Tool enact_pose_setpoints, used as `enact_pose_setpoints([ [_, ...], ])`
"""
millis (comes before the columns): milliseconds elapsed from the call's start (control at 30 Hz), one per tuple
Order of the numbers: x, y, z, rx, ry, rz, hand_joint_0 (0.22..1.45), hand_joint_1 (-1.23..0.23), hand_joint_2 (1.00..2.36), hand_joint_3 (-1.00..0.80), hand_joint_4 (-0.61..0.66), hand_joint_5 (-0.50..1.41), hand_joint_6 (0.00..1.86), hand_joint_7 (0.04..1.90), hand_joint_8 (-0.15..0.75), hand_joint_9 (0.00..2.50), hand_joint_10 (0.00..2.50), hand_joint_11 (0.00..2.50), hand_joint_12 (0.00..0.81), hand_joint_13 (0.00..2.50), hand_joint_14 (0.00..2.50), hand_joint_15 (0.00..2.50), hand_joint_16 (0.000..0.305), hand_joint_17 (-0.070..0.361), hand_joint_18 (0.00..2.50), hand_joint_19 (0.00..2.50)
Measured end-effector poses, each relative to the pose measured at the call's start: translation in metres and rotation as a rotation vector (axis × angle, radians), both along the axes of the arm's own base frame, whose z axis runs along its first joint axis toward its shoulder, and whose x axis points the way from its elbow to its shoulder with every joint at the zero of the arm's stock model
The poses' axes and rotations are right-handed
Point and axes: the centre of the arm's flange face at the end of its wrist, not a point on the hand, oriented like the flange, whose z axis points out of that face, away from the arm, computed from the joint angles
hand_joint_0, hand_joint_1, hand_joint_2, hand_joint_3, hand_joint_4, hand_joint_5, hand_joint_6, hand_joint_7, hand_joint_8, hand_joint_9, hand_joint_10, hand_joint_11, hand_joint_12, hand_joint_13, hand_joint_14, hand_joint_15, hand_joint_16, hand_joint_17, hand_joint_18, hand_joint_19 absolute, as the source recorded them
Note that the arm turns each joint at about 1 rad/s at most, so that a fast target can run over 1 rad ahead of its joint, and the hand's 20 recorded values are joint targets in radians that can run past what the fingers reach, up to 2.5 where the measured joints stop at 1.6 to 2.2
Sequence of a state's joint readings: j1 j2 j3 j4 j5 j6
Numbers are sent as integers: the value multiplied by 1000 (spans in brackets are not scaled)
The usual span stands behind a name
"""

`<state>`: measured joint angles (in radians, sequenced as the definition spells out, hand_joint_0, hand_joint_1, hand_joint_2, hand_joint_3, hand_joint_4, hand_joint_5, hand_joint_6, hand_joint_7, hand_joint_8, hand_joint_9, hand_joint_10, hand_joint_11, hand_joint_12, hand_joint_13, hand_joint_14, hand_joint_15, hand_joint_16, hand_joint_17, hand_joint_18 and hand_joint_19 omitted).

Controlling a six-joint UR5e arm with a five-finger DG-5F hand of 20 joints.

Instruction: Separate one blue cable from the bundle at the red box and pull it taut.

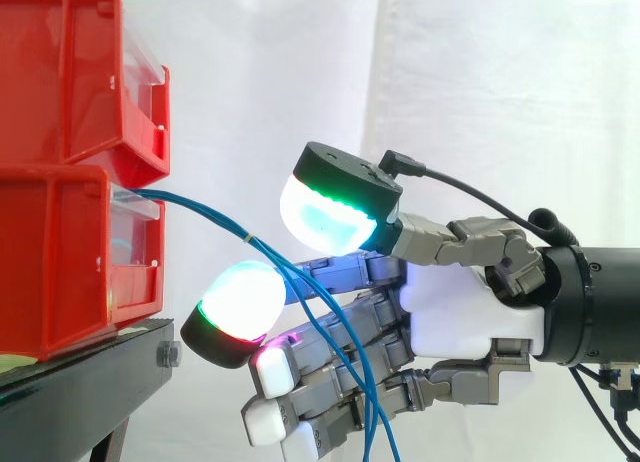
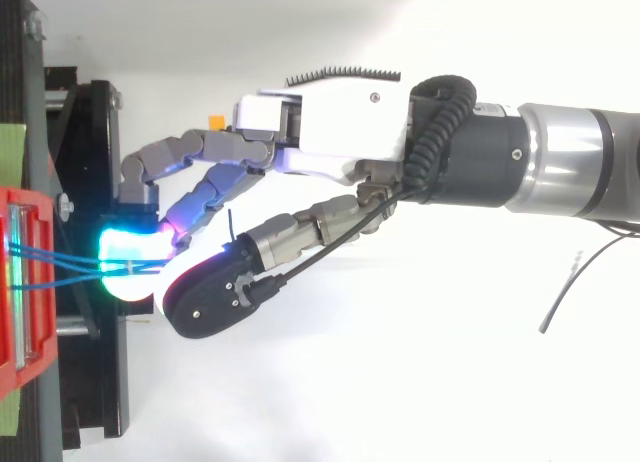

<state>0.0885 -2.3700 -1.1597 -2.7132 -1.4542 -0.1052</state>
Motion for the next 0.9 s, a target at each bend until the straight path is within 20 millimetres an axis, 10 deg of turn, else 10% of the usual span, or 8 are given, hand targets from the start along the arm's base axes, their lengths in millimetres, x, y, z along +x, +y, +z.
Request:
enact_pose_setpoints([
  [900,3,0,4,-1,-28,32,596,-631,1008,-404,142,-204,702,1002,284,797,20,770,364,746,22,587,48,107,539,677],
])
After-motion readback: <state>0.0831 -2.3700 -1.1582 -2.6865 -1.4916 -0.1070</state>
